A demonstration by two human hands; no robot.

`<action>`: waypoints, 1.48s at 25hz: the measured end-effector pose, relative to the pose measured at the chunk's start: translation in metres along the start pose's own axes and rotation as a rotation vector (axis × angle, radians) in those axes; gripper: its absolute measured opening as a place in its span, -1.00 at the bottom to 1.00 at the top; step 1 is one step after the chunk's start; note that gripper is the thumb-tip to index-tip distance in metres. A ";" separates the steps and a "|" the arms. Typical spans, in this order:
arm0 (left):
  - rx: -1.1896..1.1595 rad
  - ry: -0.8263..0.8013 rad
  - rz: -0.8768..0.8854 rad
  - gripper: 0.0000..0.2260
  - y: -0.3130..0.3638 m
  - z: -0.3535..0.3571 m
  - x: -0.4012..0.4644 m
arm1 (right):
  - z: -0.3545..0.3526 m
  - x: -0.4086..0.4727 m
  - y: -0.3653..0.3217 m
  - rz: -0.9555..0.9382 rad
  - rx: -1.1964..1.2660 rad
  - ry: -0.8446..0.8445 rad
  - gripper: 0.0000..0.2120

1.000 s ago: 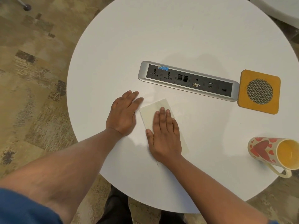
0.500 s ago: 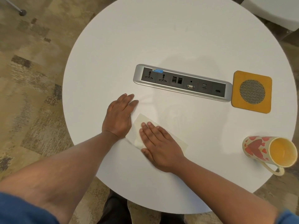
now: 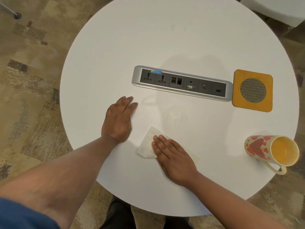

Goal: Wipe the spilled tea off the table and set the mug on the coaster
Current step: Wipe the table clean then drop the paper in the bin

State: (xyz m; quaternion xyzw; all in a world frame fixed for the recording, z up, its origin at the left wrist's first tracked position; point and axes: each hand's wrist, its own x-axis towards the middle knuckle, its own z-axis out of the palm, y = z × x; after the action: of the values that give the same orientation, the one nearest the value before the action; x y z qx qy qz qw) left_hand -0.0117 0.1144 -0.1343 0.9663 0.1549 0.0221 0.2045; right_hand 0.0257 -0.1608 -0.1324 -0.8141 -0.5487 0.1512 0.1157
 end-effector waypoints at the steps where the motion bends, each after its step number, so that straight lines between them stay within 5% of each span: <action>1: 0.002 0.004 0.000 -0.55 0.000 0.000 0.000 | -0.003 -0.001 0.000 0.000 0.053 0.027 -0.50; 4: 0.004 0.009 -0.004 -0.55 -0.002 0.002 0.000 | -0.019 0.006 -0.002 0.120 0.423 0.249 -0.66; 6: 0.005 0.005 -0.006 -0.54 -0.002 0.003 0.000 | -0.037 0.012 -0.004 0.399 0.620 0.432 -0.75; 9: 0.004 0.006 -0.008 -0.54 -0.003 0.004 -0.001 | -0.060 0.021 0.008 0.773 1.043 0.474 -0.84; 13: 0.002 0.006 -0.008 -0.54 -0.003 0.004 -0.001 | -0.074 0.023 0.035 0.920 1.372 0.518 -0.71; 16: 0.001 0.009 0.003 -0.55 -0.003 0.004 -0.001 | -0.072 0.015 0.047 0.899 1.088 0.475 -0.52; 24: -0.001 0.029 0.011 -0.55 -0.002 0.004 -0.001 | -0.053 -0.026 0.066 0.467 0.255 0.384 -0.68; 29: -0.006 0.034 0.021 -0.56 -0.002 0.004 0.000 | -0.054 -0.048 0.071 0.454 0.384 0.145 -0.57; 33: 0.002 0.038 0.015 -0.55 -0.002 0.004 -0.001 | -0.054 -0.055 0.066 0.371 0.247 -0.049 -0.38; 37: 0.000 0.045 0.019 -0.55 -0.003 0.006 0.000 | -0.054 -0.049 0.053 0.459 0.143 -0.062 -0.37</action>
State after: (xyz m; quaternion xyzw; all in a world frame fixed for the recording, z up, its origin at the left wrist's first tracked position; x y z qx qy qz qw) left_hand -0.0119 0.1146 -0.1407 0.9670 0.1503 0.0457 0.2006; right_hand 0.0740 -0.2274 -0.0957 -0.9022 -0.3403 0.2370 0.1187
